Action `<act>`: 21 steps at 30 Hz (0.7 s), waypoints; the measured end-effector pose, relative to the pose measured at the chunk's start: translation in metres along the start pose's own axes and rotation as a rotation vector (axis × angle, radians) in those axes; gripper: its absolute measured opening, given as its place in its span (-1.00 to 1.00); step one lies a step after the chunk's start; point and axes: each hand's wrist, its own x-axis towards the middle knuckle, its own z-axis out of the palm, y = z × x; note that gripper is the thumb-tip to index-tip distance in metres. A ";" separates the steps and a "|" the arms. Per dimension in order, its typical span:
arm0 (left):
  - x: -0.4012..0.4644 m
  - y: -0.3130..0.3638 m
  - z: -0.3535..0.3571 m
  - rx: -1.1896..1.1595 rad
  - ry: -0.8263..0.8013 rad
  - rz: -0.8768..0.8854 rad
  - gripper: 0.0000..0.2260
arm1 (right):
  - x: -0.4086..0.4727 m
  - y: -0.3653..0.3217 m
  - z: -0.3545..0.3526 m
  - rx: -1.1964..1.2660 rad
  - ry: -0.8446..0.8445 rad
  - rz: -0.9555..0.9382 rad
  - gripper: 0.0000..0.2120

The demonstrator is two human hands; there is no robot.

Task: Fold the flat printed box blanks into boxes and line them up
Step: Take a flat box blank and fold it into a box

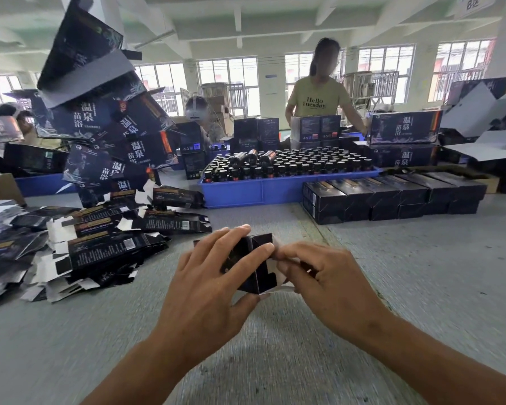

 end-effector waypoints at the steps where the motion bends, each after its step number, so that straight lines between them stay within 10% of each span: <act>1: 0.000 -0.001 0.000 -0.002 -0.016 -0.016 -0.34 | 0.000 0.000 0.000 -0.011 0.002 -0.004 -0.80; 7: 0.000 -0.010 -0.002 -0.018 -0.013 -0.045 -0.41 | 0.000 -0.004 -0.006 0.017 -0.210 0.062 -0.30; 15: 0.002 -0.006 -0.003 0.005 -0.028 -0.001 -0.43 | -0.001 -0.005 0.000 -0.015 0.000 0.025 -0.77; 21: 0.002 -0.003 -0.001 0.055 -0.034 0.032 -0.48 | -0.003 -0.005 0.003 0.017 0.036 0.084 -0.59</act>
